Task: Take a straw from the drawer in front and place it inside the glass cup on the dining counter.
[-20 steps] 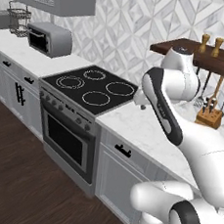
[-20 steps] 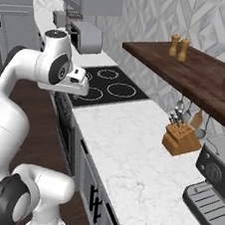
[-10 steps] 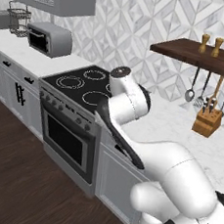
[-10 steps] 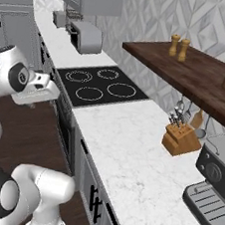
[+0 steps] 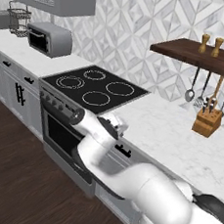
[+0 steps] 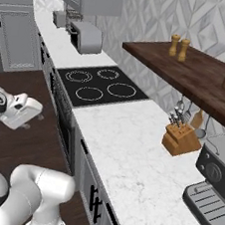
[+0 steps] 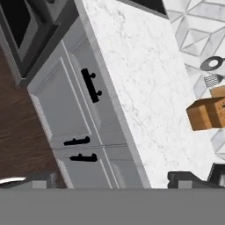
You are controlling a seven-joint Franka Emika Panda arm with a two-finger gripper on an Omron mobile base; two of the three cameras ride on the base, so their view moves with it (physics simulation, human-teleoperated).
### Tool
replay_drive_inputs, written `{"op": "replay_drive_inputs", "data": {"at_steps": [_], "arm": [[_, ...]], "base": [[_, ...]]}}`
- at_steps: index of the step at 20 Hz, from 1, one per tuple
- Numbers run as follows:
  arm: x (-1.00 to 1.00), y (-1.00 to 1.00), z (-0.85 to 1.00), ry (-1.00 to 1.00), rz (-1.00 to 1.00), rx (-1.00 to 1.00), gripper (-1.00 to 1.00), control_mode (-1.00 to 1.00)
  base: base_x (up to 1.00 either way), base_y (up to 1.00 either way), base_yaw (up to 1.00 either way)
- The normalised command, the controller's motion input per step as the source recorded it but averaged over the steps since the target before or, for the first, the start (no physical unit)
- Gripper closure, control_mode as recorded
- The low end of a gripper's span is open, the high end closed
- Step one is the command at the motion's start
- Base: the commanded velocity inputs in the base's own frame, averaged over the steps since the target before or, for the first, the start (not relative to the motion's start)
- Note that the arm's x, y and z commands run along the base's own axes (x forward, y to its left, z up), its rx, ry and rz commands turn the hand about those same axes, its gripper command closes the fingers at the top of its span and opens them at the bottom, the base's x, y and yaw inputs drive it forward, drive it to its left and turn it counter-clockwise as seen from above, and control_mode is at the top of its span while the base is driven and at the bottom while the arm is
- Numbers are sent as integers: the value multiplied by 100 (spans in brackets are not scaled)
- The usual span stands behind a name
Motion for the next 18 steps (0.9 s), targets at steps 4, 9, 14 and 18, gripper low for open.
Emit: {"op": "replay_drive_inputs", "data": {"at_steps": [4,9,14,18], "arm": [[23,0,-50,0,0,-23,-100,-100],[40,0,-56,0,0,-23,-100,-100],[29,-5,-55,0,0,-21,-100,-100],[41,-16,-41,0,0,-19,-100,-100]], "base": [[0,0,0],[0,0,0],[0,0,0],[0,0,0]]}}
